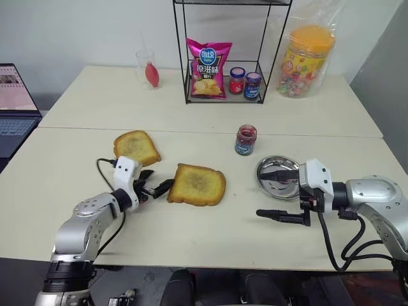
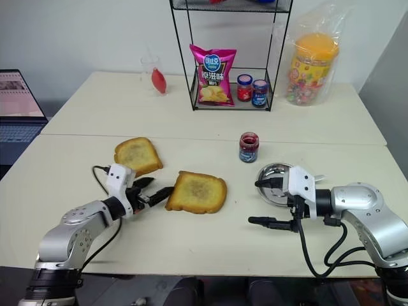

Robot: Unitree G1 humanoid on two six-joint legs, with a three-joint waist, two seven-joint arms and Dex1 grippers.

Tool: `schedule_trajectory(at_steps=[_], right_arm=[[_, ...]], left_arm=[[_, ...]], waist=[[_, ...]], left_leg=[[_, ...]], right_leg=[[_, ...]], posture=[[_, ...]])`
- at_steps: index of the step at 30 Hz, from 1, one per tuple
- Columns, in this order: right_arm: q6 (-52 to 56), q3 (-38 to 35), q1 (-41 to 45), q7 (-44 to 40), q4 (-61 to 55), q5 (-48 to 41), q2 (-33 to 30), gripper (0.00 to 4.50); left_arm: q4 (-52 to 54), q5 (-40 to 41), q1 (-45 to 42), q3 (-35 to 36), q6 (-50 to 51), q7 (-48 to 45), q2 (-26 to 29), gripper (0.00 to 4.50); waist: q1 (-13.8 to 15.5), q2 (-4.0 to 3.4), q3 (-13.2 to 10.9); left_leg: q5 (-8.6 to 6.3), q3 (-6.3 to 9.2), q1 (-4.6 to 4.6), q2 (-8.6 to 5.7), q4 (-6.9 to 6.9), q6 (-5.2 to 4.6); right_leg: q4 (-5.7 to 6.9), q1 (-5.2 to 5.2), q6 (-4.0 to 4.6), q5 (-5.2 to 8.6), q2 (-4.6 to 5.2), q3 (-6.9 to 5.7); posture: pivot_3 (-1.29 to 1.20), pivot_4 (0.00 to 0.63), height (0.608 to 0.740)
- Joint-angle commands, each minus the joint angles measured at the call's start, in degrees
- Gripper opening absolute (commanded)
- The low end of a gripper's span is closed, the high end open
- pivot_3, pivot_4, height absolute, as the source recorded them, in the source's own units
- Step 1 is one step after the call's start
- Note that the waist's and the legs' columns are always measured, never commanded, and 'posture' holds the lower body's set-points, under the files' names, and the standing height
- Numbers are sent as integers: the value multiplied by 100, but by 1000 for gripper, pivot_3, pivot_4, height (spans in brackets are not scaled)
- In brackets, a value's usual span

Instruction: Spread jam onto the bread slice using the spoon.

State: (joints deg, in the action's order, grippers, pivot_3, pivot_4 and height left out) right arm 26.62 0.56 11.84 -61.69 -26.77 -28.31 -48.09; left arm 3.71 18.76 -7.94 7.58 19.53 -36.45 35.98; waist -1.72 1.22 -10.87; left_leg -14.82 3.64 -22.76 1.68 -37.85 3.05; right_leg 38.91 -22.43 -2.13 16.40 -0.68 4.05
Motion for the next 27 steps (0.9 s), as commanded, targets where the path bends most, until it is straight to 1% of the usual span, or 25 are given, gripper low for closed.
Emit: schedule_trajectory(at_steps=[1, 2, 4, 5, 7, 9, 10, 14, 17, 19, 22, 24, 27], right_arm=[[-20, -465, 45, 322, -123, -176, 120, 4500], [29, -560, 63, 429, -120, -225, 174, 4500], [94, -849, 99, 809, -82, -277, 348, 4500], [23, -1032, 121, 1067, -14, -232, 485, 4500], [1, -1338, 157, 1528, 103, -198, 710, 4500], [141, -1640, 150, 1873, 171, -359, 900, 4500], [75, -1884, 46, 2202, 228, -281, 1067, 4500], [160, -2687, -378, 3066, 476, -219, 1473, 4500], [177, -3075, -719, 3548, 699, -260, 1800, 4500], [137, -3211, -956, 3820, 823, -291, 2103, 4500], [379, -3149, -1122, 3987, 814, -515, 2410, 4500], [486, -3081, -1099, 4041, 925, -628, 2568, 4500], [600, -3059, -870, 4222, 1385, -860, 2921, 4500]], left_arm=[[260, -543, -118, 134, -1461, -341, 415, 4491], [330, -500, -144, 147, -1547, -460, 489, 4491], [710, -175, -123, 76, -1451, -1063, 782, 4491], [984, 24, -83, 6, -1345, -1398, 939, 4491], [1395, 288, -68, -112, -1104, -1748, 1097, 4491], [1740, 542, -158, -224, -767, -1860, 1133, 4491], [1865, 595, -324, -333, -612, -1888, 1133, 4491], [2147, 609, -732, -736, -221, -2108, 1206, 4491], [2316, 732, -868, -939, 79, -2207, 1167, 4491], [2387, 785, -995, -1099, 232, -2247, 1080, 4491], [2390, 789, -1169, -1279, 358, -2282, 983, 4491], [2385, 728, -1245, -1392, 376, -2336, 965, 4491], [2414, 699, -1258, -1553, 401, -2443, 960, 4491]], waist=[[8, -1, 0], [20, -1, 1], [26, 0, 0], [25, -1, 0], [18, 0, 0], [19, -1, 0], [19, 0, 0], [19, 0, 0], [-6, -1, 0], [-13, -1, 0], [-39, -9, -2], [-81, -23, -7], [-115, -25, -6]], left_leg=[[0, -1, -2, 0, 0, 0], [0, -5, -1, -2, 1, 0], [0, -10, -3, -4, 2, 0], [0, -12, -8, -4, 1, 0], [0, -16, -10, -3, 2, 1], [-1, -20, -9, -5, 4, 1], [-1, -19, -9, -5, 4, 0], [-1, -15, -8, -11, 2, 0], [-1, -20, -5, -10, 4, 0], [-1, -21, -4, -7, 5, -1], [-1, -21, -2, -3, 6, -1], [0, -26, 4, -2, 5, -2], [0, -30, 19, 0, 3, -2]], right_leg=[[-2, -1, 0, 0, 1, 1], [-3, 0, 1, 0, 4, 2], [-5, 0, 1, 0, 11, 2], [-7, 0, 0, 0, 12, 2], [-8, -1, 1, -1, 17, 3], [-8, -2, 1, -1, 20, 5], [-8, -1, 1, -1, 20, 5], [-2, 0, -5, 3, 13, 1], [-1, 0, -3, 2, 10, 7], [-1, 0, -2, 2, 7, 7], [4, -2, -4, 5, 2, 10], [9, -2, -10, 7, -1, 18], [11, 8, -10, 6, -5, 23]], posture=[[0, 150, 740], [0, 150, 740], [0, 150, 740], [0, 150, 740], [0, 150, 740], [0, 150, 740], [0, 150, 740], [0, 150, 740], [0, 150, 740], [0, 150, 740], [0, 150, 740], [0, 150, 740], [0, 150, 740]])
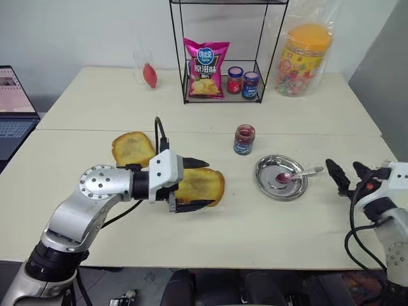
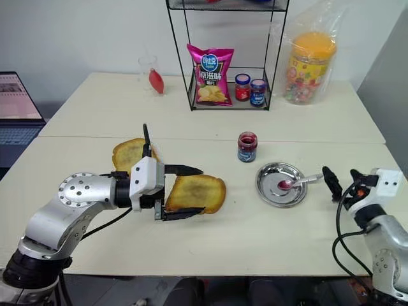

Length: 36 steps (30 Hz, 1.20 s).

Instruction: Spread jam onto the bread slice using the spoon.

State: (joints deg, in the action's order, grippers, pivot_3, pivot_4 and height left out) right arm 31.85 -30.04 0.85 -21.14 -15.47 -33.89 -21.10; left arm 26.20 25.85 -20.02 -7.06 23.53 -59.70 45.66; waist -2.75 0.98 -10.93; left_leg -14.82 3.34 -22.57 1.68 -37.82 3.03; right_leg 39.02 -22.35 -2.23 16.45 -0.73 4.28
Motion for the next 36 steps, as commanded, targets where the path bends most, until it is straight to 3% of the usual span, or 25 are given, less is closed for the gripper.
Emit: schedule_trajectory(at_steps=[1, 15, 20, 35, 36], right_arm=[[62, 1, 321, 203, 430, -335, 302, 4500], [209, 47, 688, 85, 1087, -962, 578, 4500], [224, 60, 777, 65, 1224, -1122, 579, 3549], [340, 57, 943, -25, 1485, -1472, 545, 71], [357, 60, 941, -24, 1472, -1510, 531, 20]], left_arm=[[171, -15, -39, -124, 4, -147, -1, 4491], [213, -83, -18, -237, 63, -209, -51, 4491], [115, -136, -30, -239, 10, -248, -75, 4500], [-89, -305, 149, -135, -215, -324, -59, 4500], [-103, -322, 160, -131, -230, -314, -61, 4500]], waist=[[-23, -1, 0], [-31, -12, -6], [-32, -12, -6], [-36, -12, -5], [-37, -13, -5]], left_leg=[[0, -1, 3, 0, 0, 0], [-1, -2, -6, -1, 3, -1], [-1, -2, -5, 0, 3, -1], [-1, -3, -3, 0, 3, -1], [-1, -3, -2, 0, 2, -1]], right_leg=[[0, 2, 1, 0, 0, 1], [-4, -4, 2, 1, -1, 2], [-4, -4, 1, 2, -1, 2], [-4, -1, 1, 1, -1, 4], [-4, -1, 1, 1, -1, 3]], posture=[[0, 150, 740], [0, 150, 740], [0, 150, 740], [0, 150, 740], [0, 150, 740]])
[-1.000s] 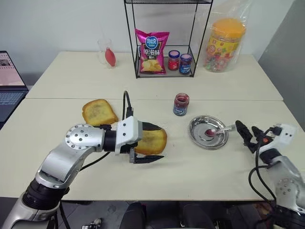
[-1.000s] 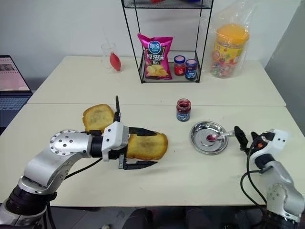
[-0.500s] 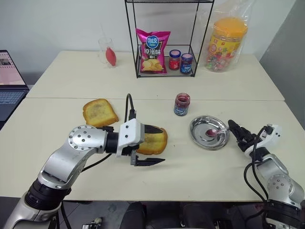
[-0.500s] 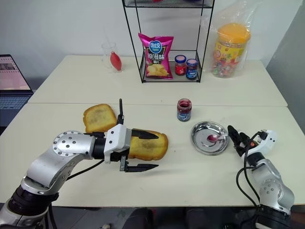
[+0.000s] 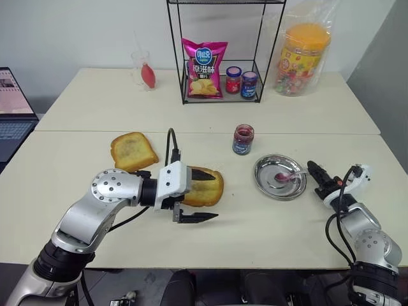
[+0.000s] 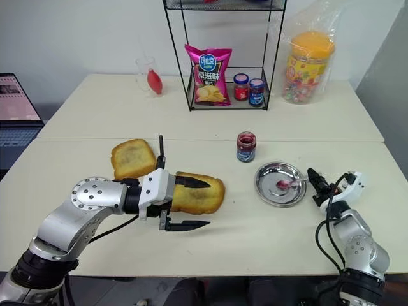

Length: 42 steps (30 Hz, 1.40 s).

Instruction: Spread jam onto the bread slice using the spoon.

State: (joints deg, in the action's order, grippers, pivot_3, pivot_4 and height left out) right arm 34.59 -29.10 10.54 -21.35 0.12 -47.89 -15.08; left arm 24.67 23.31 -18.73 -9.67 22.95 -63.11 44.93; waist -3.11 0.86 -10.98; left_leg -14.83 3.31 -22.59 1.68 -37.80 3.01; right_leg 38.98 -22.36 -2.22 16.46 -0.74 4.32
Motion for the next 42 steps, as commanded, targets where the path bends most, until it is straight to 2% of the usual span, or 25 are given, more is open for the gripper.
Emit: schedule_trajectory(at_steps=[1, 6, 11, 15, 20, 24, 28, 33, 36, 42], right_arm=[[118, -26, -33, -7, -103, -162, -93, 20], [238, 2, -94, -54, -312, -356, -187, 20], [483, 157, -99, -191, -1144, -558, -561, 20], [711, 398, 455, -251, -1874, -750, -1095, 20], [902, 724, 1417, -226, -1866, -798, -1404, 20], [585, 1601, 2796, -315, -1160, 122, -1488, 20], [109, 2200, 3320, -584, -639, 862, -1380, 20], [-378, 2510, 3477, -847, -94, 1423, -1163, 20], [-717, 2645, 3533, -965, 180, 1766, -1102, 20], [-1078, 2744, 3563, -1151, 525, 2193, -1058, 20]], left_arm=[[37, -59, 45, 150, -165, 48, -1, 4500], [-2, 20, 97, 279, -97, 192, -68, 4500], [-142, 143, 133, 627, 103, 543, -171, 4500], [-203, 236, 199, 955, 350, 920, -279, 4500], [-229, 247, 157, 1127, 491, 1211, -348, 4500], [-181, 372, 120, 1276, 700, 1510, -534, 4500], [-49, 467, 155, 1346, 809, 1720, -675, 4500], [150, 766, 236, 1470, 965, 1823, -798, 4500], [246, 903, 325, 1511, 1068, 1789, -754, 4500], [303, 934, 389, 1523, 1126, 1799, -674, 4500]], waist=[[-1, 0, 2], [0, 0, 1], [0, -9, -4], [-14, -23, -12], [-15, -23, -13], [-11, -22, -13], [-7, -20, -12], [50, -19, -12], [60, -19, -12], [76, -19, -12]], left_leg=[[0, 0, 2, 0, 0, 0], [0, 1, 4, 1, 0, 0], [0, 1, 3, 2, 1, 0], [0, -2, -4, 0, -1, 0], [0, 0, -6, 2, -1, 0], [0, -2, -23, 0, -4, 0], [0, -4, -33, 1, -1, 0], [0, -1, -46, 1, 0, 0], [1, -3, -86, -2, -6, 1], [1, 0, -85, -1, -6, 1]], right_leg=[[0, 2, 0, 0, 0, 0], [0, 3, 0, 0, 0, -1], [0, 2, -1, 0, -1, 0], [1, -7, -3, -1, -1, 5], [1, -10, -4, -2, -4, 3], [1, -28, -6, -5, -2, 4], [0, -39, 16, -21, -2, 5], [-1, -47, 20, -23, 4, -4], [5, -92, 21, -25, 10, -4], [9, -92, 22, -26, 11, -9]], posture=[[0, 150, 740], [0, 150, 740], [0, 150, 740], [0, 150, 740], [0, 150, 740], [0, 150, 740], [0, 150, 740], [0, 150, 740], [0, 150, 740], [0, 150, 740]])
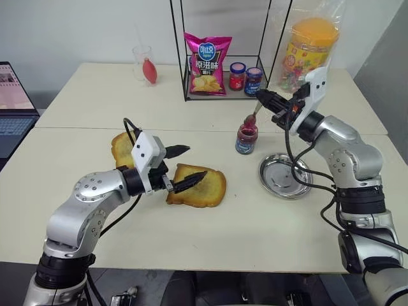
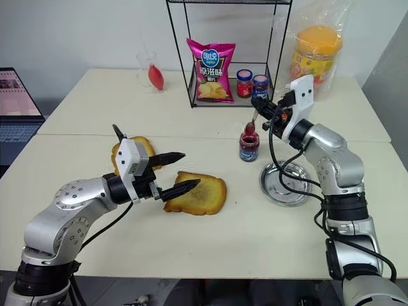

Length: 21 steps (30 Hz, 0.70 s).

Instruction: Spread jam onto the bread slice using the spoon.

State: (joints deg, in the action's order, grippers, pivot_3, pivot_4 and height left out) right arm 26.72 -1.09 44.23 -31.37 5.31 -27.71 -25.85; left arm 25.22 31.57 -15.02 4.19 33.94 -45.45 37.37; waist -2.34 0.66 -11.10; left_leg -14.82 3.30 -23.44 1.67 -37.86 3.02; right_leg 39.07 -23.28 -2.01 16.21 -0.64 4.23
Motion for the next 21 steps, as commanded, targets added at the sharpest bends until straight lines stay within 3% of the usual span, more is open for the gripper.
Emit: schedule_trajectory(at_steps=[1, 13, 21], right_arm=[[-314, -19, 182, -184, 49, 232, 31, 20], [-903, 384, 169, -240, 650, 1107, 338, 20], [-175, 182, 126, -19, 716, 978, 597, 20]], left_arm=[[262, 110, 21, 137, 43, 40, 82, 4500], [356, 61, -63, 49, 219, 98, 183, 4500], [375, 52, -72, 67, 272, 150, 179, 4500]], waist=[[0, 0, 0], [-1, 0, 0], [0, 1, 1]], left_leg=[[0, 0, 0, 0, -1, 0], [0, 0, 1, -1, -2, 0], [0, 1, 1, 0, -2, 1]], right_leg=[[1, 0, 0, 0, 0, 0], [1, 0, 1, -1, 0, 0], [3, 0, 1, -1, 0, -1]], posture=[[0, 150, 740], [0, 150, 740], [0, 150, 740]])
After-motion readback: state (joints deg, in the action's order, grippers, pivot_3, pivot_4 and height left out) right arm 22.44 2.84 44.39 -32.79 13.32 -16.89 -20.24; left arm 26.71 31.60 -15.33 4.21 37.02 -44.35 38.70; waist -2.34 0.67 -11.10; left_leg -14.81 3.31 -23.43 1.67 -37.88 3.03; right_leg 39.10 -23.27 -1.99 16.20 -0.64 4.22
